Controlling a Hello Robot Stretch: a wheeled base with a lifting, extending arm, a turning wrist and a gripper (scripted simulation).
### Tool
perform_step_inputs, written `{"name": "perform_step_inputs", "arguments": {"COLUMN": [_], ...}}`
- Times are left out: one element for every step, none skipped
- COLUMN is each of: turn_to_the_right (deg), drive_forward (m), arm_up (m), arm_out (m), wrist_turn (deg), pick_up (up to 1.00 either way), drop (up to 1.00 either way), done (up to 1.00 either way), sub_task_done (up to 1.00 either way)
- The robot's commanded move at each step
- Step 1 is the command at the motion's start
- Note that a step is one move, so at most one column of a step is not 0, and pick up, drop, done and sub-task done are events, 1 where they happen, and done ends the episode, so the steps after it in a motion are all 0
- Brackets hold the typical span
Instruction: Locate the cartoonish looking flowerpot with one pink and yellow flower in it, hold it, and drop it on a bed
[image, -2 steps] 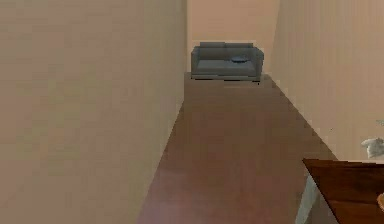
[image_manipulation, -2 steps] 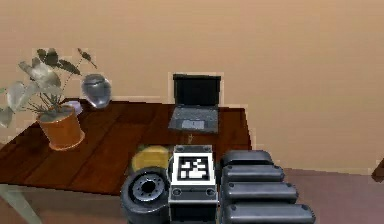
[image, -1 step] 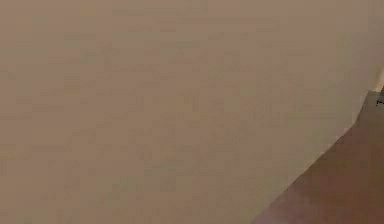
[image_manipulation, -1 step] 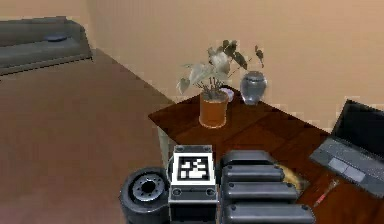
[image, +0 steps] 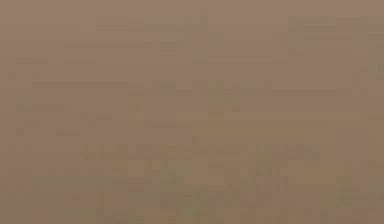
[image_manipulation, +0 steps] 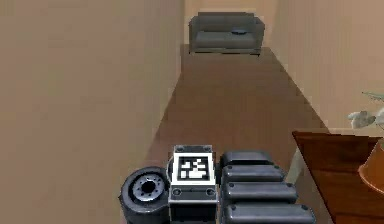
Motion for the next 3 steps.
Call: {"name": "perform_step_inputs", "arguments": {"turn_to_the_right": [-45.0, -24.0, 0.0], "drive_forward": [0.00, 0.00, 0.60], "arm_up": [0.00, 0.00, 0.00], "arm_out": [0.00, 0.00, 0.00], "wrist_turn": [0.0, 0.0, 0.0], "pick_up": [0.00, 0.00, 0.00], "drop": [0.00, 0.00, 0.00], "done": [0.00, 0.00, 0.00], "sub_task_done": [0.00, 0.00, 0.00]}}
